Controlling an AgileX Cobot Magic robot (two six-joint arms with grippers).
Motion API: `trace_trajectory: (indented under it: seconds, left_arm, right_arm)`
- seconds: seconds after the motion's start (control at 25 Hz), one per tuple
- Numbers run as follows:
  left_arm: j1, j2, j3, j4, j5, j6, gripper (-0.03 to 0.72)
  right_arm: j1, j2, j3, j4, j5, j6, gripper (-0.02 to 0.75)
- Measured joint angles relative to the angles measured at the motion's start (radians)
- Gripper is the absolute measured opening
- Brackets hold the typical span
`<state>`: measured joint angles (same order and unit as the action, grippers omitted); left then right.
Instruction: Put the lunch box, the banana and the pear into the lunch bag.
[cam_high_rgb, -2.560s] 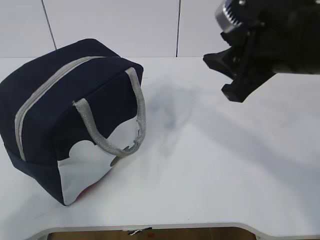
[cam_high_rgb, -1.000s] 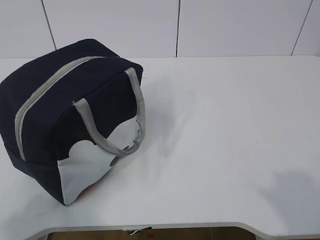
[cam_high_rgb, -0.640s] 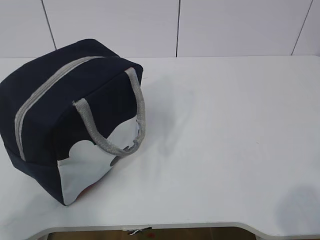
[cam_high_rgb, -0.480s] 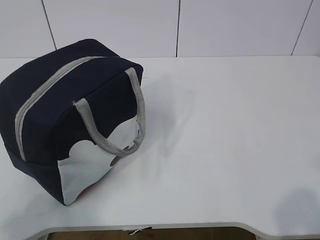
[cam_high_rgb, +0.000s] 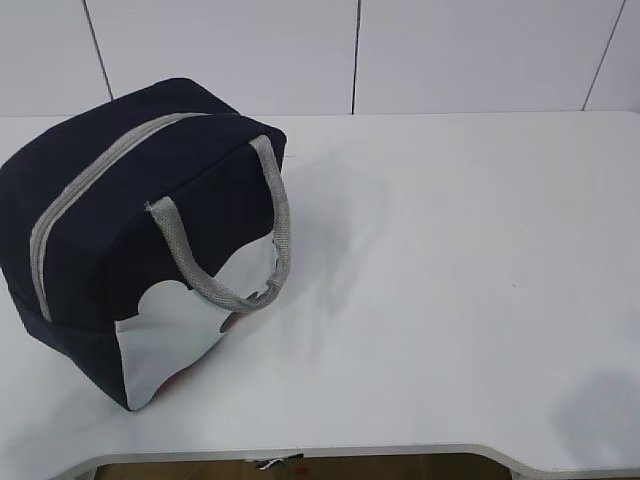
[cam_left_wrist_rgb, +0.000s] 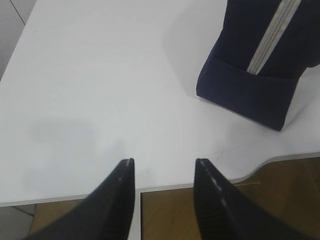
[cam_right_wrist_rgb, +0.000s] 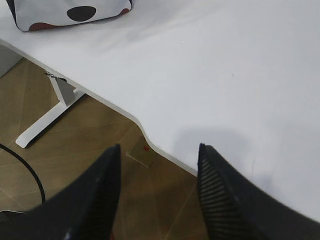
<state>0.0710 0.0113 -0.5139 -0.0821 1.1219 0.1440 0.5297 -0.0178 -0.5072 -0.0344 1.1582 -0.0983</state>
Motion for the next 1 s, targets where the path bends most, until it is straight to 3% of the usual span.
trace_trajectory:
  seconds: [1.0]
  left_arm:
    - [0.000,0.000,0.000,0.000,0.000,0.000,0.254]
  right_arm:
    - [-0.012,0.000,0.003,0.060,-0.003,0.007,0.409]
